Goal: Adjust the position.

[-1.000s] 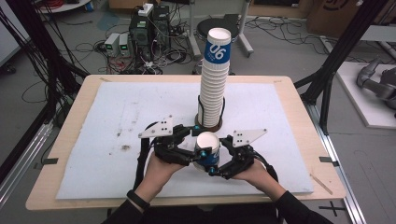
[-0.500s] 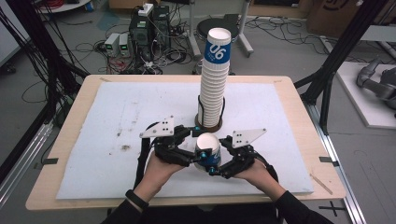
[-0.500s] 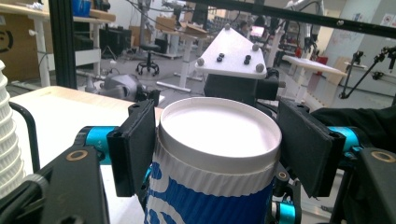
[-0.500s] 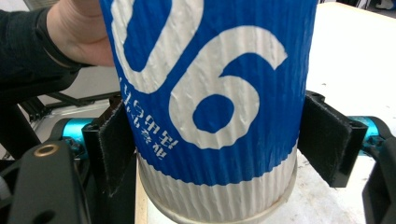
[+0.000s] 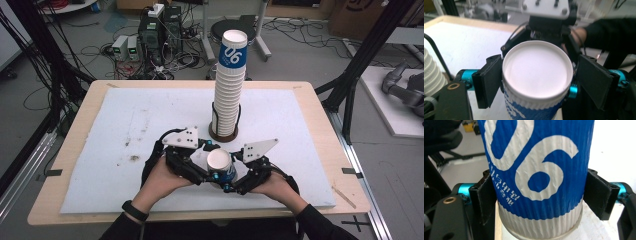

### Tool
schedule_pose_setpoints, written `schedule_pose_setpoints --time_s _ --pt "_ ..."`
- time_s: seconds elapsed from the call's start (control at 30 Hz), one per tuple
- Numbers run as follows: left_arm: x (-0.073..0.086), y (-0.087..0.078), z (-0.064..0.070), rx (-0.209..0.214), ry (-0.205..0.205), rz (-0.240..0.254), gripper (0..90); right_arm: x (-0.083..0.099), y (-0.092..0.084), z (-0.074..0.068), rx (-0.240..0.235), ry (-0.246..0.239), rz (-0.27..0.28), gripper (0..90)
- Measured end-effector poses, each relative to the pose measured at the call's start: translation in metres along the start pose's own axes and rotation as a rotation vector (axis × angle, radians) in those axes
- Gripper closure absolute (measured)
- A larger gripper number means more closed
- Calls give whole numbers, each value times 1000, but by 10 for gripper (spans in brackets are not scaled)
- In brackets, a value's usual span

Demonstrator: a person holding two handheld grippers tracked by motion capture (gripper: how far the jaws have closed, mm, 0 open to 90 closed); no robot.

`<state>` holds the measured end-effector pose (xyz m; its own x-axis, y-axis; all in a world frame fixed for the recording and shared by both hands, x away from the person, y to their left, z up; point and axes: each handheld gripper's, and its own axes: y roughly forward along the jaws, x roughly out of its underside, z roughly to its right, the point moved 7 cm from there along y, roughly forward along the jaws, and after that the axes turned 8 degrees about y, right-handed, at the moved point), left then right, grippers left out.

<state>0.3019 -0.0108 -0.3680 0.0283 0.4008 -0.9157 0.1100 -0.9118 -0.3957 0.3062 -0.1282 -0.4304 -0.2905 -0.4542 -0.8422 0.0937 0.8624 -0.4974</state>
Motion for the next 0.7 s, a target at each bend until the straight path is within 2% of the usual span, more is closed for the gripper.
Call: schedule_pose_setpoints --time_s 0.07,0.17,0.23,0.33,0.4,0.6,0.7 --pt "2 2 1 -10 19 -33 222 1 2 -1 0 -5 -27 203" --pt "4 3 1 -10 32 -61 275 3 2 -2 5 -15 -49 203" --pt "5 2 0 0 27 -55 287 3 2 -3 7 -16 -60 203" --pt "4 1 -1 -2 17 -27 292 2 2 -2 3 -13 -42 194" --pt "4 -2 -3 -2 6 5 294 0 0 -1 7 -5 -15 188" --pt "0 -14 -11 -3 -63 185 298 -10 -13 0 -25 31 93 181" --pt "-3 -18 -13 -4 -84 242 299 -15 -20 1 -40 47 157 179"
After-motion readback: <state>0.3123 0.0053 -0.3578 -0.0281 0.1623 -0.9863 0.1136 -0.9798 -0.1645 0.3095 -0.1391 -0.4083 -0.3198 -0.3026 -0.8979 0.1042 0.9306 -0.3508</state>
